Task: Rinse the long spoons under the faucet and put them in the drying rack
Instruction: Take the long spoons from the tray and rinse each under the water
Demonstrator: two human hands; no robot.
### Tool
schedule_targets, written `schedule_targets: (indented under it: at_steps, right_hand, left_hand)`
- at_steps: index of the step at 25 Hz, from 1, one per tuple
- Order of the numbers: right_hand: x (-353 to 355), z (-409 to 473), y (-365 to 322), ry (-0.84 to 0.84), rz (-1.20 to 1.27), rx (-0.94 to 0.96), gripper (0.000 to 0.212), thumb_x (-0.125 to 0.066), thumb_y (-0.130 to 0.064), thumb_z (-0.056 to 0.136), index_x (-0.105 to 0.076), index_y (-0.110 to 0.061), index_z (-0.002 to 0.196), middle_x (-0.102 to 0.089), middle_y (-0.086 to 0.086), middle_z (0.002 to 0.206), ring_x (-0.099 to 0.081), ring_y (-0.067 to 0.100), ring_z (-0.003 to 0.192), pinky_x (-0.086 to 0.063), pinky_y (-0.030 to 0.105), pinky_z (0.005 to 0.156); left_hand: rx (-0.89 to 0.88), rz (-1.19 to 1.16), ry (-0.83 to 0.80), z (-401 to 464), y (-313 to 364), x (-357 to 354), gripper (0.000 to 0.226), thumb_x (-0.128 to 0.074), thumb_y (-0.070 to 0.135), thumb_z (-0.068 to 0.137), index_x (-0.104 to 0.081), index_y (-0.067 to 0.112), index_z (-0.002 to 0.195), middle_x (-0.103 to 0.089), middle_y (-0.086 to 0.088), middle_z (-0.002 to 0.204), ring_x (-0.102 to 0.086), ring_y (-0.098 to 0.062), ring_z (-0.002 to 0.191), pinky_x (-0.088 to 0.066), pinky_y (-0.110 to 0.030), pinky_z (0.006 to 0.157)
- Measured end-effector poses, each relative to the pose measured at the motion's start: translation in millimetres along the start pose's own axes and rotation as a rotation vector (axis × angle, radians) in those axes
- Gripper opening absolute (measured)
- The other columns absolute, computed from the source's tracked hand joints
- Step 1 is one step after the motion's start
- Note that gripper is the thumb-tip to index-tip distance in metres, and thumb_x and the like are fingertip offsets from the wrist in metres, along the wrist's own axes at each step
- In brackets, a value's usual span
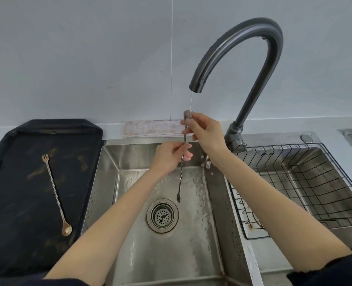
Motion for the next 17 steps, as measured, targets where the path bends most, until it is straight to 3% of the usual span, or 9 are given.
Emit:
schedule_targets:
  at_steps: [3, 5, 7, 12, 14, 17]
  right_hand:
    - [3, -4, 8, -0.020, 0.007, -0.007, 0.025, -0.052, -0.003, 0.092, -0.059, -0.006, 0.116, -0.068, 0.001, 0.081, -0.060, -0.005, 0.051, -0.050, 0.013, 0.054]
    - [9, -3, 2, -0.011, 0.064, 0.004, 0.026, -0.051, -0.003, 0.092, -0.060, -0.007, 0.116, -0.067, -0.004, 0.076, -0.060, -0.006, 0.052, -0.047, 0.009, 0.051]
    - [15, 0, -6, 0.016, 0.086, 0.025, 0.024, -0.049, -0.005, 0.094, -0.062, -0.007, 0.114, -0.066, -0.005, 0.076, -0.060, -0.007, 0.053, -0.045, 0.007, 0.048]
    - [7, -4, -5, -0.060, 0.161, -0.035, 0.027, -0.041, -0.008, 0.097, -0.061, -0.011, 0.115, -0.067, -0.007, 0.086, -0.059, -0.003, 0.062, -0.045, 0.010, 0.054]
    - [6, -5, -6, -0.045, 0.147, -0.028, 0.020, -0.046, -0.012, 0.096, -0.062, -0.013, 0.108, -0.066, -0.008, 0.083, -0.056, -0.003, 0.059, -0.044, 0.009, 0.052]
    - [11, -2, -8, 0.049, 0.112, -0.008, 0.018, -0.052, -0.016, 0.094, -0.063, -0.016, 0.080, -0.065, -0.006, 0.069, -0.050, -0.004, 0.042, -0.041, 0.008, 0.044]
  left_hand:
    - [-0.073, 0.135, 0.032, 2, 12, -1, 0.031, -0.044, 0.024, 0.094, -0.067, 0.006, 0.104, -0.074, -0.014, 0.089, -0.069, -0.029, 0.089, -0.053, -0.043, 0.091]
    - [-0.096, 0.205, 0.064, 1, 16, 0, 0.030, -0.046, 0.025, 0.094, -0.069, 0.007, 0.102, -0.075, -0.015, 0.093, -0.068, -0.023, 0.081, -0.053, -0.037, 0.089]
    - [-0.090, 0.172, 0.093, 0, 14, 2, 0.027, -0.050, 0.024, 0.092, -0.071, 0.008, 0.098, -0.075, -0.013, 0.089, -0.066, -0.015, 0.072, -0.055, -0.032, 0.084]
    - [-0.013, 0.065, 0.113, 2, 6, 3, 0.021, -0.059, 0.022, 0.087, -0.073, 0.006, 0.088, -0.066, 0.002, 0.061, -0.058, 0.003, 0.049, -0.050, -0.007, 0.051]
    - [-0.018, 0.084, 0.108, 3, 6, 4, 0.021, -0.060, 0.023, 0.086, -0.074, 0.007, 0.088, -0.063, 0.006, 0.057, -0.058, 0.002, 0.050, -0.052, -0.012, 0.055]
    - [-0.055, 0.123, 0.070, 0, 8, 0, 0.023, -0.058, 0.025, 0.087, -0.074, 0.008, 0.089, -0.071, 0.000, 0.064, -0.059, 0.005, 0.057, -0.054, -0.027, 0.077]
Point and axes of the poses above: each hand's wrist, its own z-axis towards the middle knuckle, its own x-axis out of the back of the hand, y = z × x, the point moved 7 cm from there along z, towards the middle knuckle
